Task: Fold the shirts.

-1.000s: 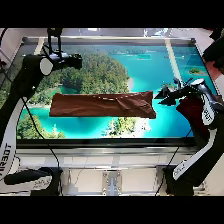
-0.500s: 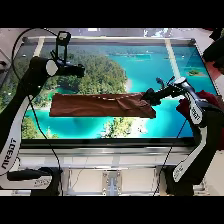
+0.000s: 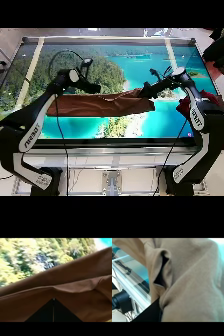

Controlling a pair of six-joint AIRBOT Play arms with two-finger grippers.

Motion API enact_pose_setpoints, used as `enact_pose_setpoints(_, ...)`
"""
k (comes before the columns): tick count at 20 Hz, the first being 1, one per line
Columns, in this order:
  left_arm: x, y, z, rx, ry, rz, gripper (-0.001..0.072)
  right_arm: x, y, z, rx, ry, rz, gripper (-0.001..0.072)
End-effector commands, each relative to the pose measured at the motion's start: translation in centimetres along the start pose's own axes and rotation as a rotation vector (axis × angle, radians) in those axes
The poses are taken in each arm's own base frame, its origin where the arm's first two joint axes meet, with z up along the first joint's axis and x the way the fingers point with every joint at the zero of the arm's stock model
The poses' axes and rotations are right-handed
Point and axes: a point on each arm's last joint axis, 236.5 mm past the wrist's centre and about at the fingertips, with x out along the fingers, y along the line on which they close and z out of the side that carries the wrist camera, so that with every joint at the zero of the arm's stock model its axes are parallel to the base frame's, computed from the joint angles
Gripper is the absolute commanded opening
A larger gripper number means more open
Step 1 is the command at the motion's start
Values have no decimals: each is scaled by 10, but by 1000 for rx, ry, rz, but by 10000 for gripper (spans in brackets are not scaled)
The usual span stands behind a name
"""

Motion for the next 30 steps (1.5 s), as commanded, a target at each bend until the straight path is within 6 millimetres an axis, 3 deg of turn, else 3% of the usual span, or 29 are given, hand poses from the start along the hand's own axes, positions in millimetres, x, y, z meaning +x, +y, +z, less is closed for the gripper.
enact_pose_setpoints(1,48,-43,-50,44,179,-104,10,-39,61,1,-71,-69,0,16)
enact_pose_setpoints(5,72,-80,-71,138,227,-151,10,-65,127,16,-159,-170,-31,16)
enact_pose_setpoints(7,76,-97,-67,175,197,-169,10,-58,149,15,-211,-177,-79,15)
enact_pose_setpoints(9,72,-98,-56,182,152,-162,10,-36,161,6,-246,-138,-116,15)
enact_pose_setpoints(11,49,-68,-43,205,133,-96,10,-13,161,-2,-250,-101,-187,15)
enact_pose_setpoints(14,-26,34,-39,251,192,161,10,17,175,-3,-275,-111,-230,15)
enact_pose_setpoints(16,-89,103,-37,169,182,330,10,43,204,3,-327,-165,-195,15)
enact_pose_setpoints(19,-164,164,-33,-18,59,416,10,93,256,11,-419,-261,-110,18)
enact_pose_setpoints(20,-185,179,-35,-71,21,433,10,108,279,13,-449,-310,-64,152)
enact_pose_setpoints(21,-201,190,-37,-107,-8,448,10,119,304,13,-472,-361,-11,450)
enact_pose_setpoints(22,-216,200,-40,-137,-29,467,10,125,324,9,-492,-392,32,524)
enact_pose_setpoints(24,-234,215,-46,-177,-51,494,10,125,346,-2,-550,-404,55,523)
enact_pose_setpoints(26,-238,221,-52,-199,-41,499,10,108,336,-9,-605,-379,-13,523)
enact_pose_setpoints(27,-237,221,-53,-200,-36,498,10,89,309,-5,-648,-363,-132,522)
enact_pose_setpoints(30,-231,214,-49,-209,-48,459,10,-3,182,27,-570,-343,-640,521)
